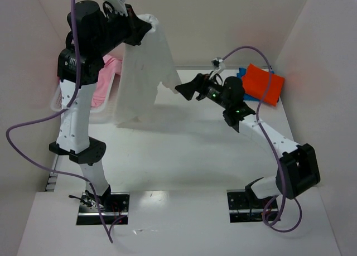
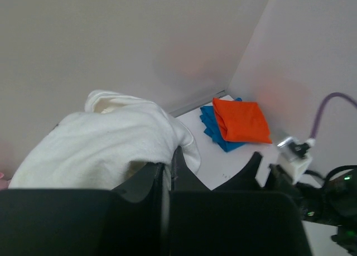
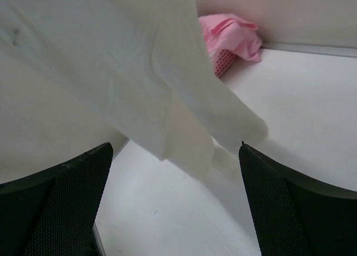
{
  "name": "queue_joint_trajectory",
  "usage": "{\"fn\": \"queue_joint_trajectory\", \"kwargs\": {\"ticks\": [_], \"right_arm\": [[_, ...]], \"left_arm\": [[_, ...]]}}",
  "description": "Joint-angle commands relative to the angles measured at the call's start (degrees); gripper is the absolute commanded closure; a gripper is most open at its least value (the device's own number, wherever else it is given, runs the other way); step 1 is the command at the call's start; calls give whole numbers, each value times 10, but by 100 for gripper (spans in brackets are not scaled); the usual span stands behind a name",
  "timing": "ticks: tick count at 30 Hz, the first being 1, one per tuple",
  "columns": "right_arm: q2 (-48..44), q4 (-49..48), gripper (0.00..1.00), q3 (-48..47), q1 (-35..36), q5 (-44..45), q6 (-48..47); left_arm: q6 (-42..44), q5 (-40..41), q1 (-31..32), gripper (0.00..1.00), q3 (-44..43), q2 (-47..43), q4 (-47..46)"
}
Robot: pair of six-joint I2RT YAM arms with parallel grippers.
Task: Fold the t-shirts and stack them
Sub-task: Flatten out the tshirt
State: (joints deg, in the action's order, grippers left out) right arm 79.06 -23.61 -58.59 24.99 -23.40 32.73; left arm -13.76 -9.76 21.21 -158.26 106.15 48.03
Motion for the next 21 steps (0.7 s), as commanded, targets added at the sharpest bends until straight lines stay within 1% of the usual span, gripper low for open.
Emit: {"fn": "queue_joint_trajectory", "kwargs": {"ticks": [1,4,7,10,12,14,17,21], "right_arm": [[49,-62,1,11,33,-2,6],[84,-73,1,-4,33,-21,19],[103,-73,1,-11,44,-21,24],[103,-73,1,3,45,9,24],[87,-79,1,14,45,38,24],[77,-97,1,22,45,39,19],[57,-146,1,44,45,71,19],[50,-161,2,42,45,91,5]], "left_arm": [[-8,-46,1,100,-18,-52,-51],[-14,-46,1,100,-18,-58,-51],[-14,-46,1,100,-18,-58,-56],[-19,-51,1,100,-18,-63,-56],[-19,-56,1,100,-23,-63,-61],[-19,-63,1,100,-23,-63,-61],[-24,-69,1,100,-23,-63,-61],[-29,-76,1,100,-23,-63,-61]]}}
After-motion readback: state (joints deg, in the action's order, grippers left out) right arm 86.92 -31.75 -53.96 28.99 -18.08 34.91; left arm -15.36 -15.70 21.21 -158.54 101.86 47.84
